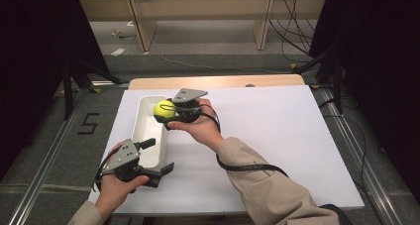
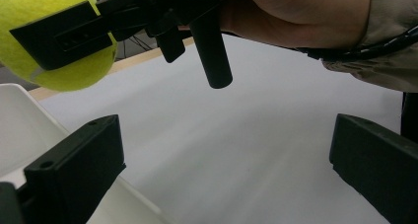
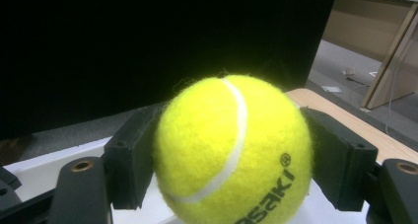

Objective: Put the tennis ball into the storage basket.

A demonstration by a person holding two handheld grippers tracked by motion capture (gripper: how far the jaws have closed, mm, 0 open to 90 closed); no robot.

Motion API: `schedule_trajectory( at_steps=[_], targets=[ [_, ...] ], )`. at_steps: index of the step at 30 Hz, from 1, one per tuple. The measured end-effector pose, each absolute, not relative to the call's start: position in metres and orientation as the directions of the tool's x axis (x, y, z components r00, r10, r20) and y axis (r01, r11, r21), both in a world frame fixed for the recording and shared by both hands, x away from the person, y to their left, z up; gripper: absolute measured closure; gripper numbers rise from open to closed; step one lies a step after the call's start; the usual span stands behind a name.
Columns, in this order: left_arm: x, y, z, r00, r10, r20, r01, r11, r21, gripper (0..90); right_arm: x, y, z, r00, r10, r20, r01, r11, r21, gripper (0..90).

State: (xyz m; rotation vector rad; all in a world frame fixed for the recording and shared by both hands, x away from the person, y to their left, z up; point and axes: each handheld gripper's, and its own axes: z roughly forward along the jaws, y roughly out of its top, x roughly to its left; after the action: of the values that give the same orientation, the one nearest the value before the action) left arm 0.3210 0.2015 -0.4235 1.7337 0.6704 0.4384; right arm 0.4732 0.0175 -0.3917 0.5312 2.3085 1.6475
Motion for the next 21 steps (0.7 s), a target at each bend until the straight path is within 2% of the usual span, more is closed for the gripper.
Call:
schedule_trajectory(
  at_steps=[21],
  targets=[
    [0.321,0.202,-0.423,0.765,0.642,-0.052,0.207,-0.168,0.964,0.0,0.477,0.031,-0.392,-0.91,0.416,0.01,0.148,0.302,0.942,27.7]
  ],
)
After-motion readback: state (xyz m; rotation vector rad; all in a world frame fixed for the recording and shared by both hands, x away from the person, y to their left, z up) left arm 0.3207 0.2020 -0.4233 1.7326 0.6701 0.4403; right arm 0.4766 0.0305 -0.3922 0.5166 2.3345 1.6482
